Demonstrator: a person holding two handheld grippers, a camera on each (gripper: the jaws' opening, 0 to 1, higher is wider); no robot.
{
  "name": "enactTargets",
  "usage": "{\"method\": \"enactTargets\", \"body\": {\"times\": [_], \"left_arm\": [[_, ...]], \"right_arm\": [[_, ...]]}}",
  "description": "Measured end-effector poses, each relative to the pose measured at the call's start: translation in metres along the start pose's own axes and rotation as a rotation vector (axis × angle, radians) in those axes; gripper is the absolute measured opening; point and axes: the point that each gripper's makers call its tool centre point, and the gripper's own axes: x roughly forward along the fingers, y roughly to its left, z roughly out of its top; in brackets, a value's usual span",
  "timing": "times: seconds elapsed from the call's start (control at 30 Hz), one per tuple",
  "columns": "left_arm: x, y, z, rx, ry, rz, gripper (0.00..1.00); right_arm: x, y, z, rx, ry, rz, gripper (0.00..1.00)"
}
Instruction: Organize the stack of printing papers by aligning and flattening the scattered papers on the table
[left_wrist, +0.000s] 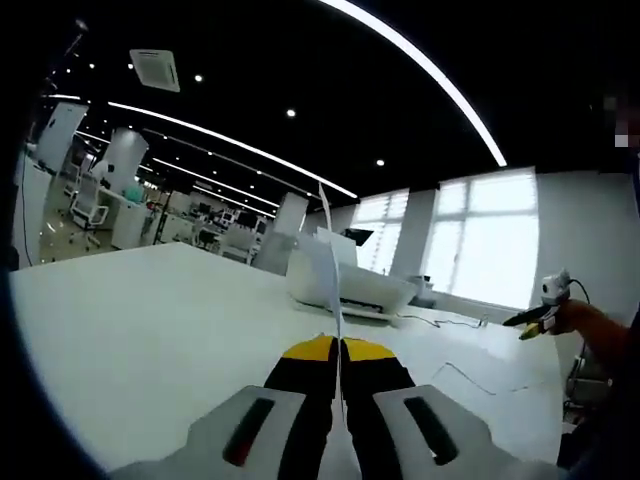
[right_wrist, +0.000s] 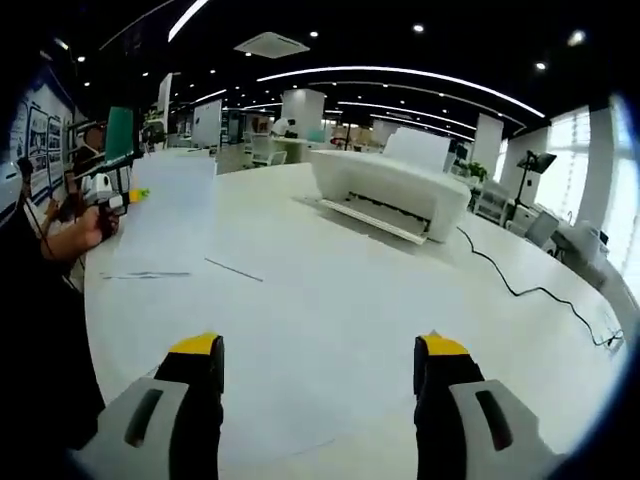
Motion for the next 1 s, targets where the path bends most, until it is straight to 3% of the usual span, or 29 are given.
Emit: {"method": "enactTargets", "body": {"times": [0.43,1.0], "left_arm": [[-0.001,-0.001,0.000,0.008,0.001,0.002,0.07],[0.000,-0.001,0.000,0.016,0.001,0.004,0.07]], "right_arm": [[0.001,-0.023,-0.010,0.021,0.066,-0.016,0.75],[0.022,-0.050,-0.013,0.124,0.011,-0.016,0.75]]}}
